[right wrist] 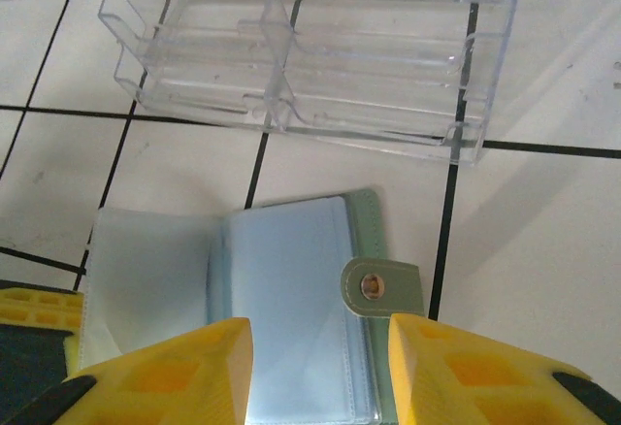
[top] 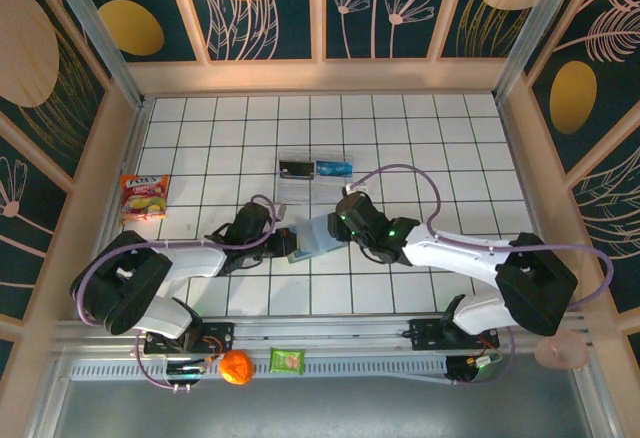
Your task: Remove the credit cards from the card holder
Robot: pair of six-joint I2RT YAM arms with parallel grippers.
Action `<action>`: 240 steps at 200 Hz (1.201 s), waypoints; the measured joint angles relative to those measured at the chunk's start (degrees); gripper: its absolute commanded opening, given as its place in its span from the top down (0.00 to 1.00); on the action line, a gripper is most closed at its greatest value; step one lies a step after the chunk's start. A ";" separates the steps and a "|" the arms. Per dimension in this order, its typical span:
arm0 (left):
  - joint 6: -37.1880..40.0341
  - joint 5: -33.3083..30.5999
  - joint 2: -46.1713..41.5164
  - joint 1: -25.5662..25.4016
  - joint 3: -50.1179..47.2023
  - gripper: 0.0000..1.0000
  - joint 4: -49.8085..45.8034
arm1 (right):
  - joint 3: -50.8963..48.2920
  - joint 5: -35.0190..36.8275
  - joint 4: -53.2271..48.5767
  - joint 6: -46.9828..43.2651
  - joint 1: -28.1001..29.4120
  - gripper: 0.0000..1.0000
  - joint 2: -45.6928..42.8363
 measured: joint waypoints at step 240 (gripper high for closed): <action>1.38 -8.09 -7.96 -5.20 4.37 0.80 -7.61 | 4.87 -21.77 2.75 -9.35 -3.74 0.84 12.15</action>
